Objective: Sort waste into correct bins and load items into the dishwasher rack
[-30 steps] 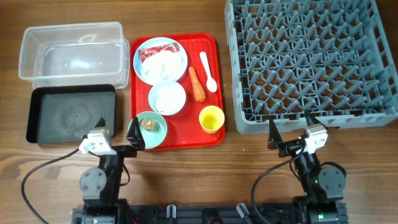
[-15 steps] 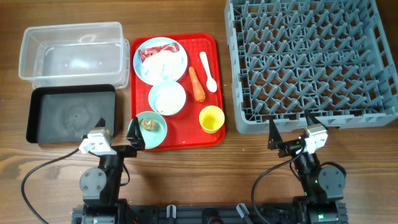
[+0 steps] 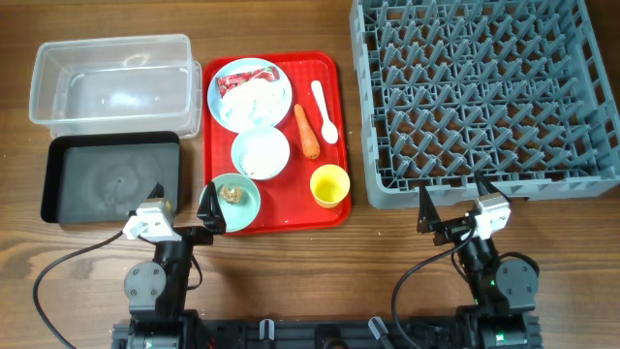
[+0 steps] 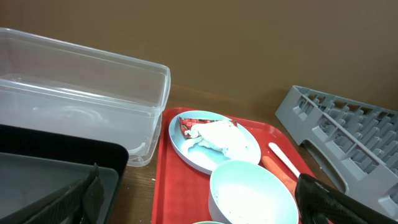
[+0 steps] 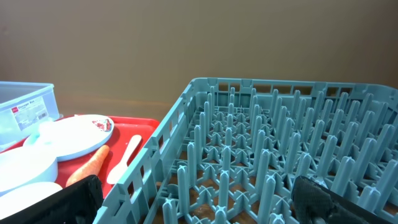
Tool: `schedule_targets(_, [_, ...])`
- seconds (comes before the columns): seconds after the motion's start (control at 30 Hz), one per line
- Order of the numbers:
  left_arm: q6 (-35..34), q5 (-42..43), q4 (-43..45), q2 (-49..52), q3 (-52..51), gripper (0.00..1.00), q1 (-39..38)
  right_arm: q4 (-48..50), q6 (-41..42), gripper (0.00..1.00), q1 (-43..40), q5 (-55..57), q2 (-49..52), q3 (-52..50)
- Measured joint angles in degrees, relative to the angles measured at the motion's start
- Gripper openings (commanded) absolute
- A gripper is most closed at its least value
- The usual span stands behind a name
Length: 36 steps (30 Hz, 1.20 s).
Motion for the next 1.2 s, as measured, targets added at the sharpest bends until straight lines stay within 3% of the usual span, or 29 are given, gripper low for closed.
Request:
schedule_targets(0.43, [-2.67,0.28,2.27,0.00,-0.04,1.00,0.00,6.67,1.40,1.00,0.00,0.31,0.17,-0.04])
schedule_targets(0.53, [-5.16,4.04,5.95,0.00,-0.07,1.00,0.00,11.30,3.63,1.00,0.00,-4.46,0.20,-0.04])
schedule_targets(0.67, [-7.96,8.13,2.27,1.90,3.15,1.00,0.00,12.02,5.20,1.00,0.00,-9.40,0.20,1.29])
schedule_targets(0.83, [-8.52,10.08,-3.13,13.05,17.79,1.00,0.00,11.63,5.60,1.00,0.00,-12.17,0.83,9.11])
schedule_targets(0.97, [-7.56,10.69,-13.31,27.47,34.67,1.00,-0.02,5.88,5.11,1.00,0.00,-13.16,6.03,18.82])
schedule_targets(1.13, [-2.97,10.64,-26.03,49.99,58.01,1.00,-1.18,-8.76,3.06,1.00,0.00,-13.35,21.97,36.11])
schedule_targets(1.2, [-2.21,10.58,-35.01,58.03,67.82,1.00,-2.16,-14.23,2.75,1.00,0.00,-13.57,28.00,42.71])
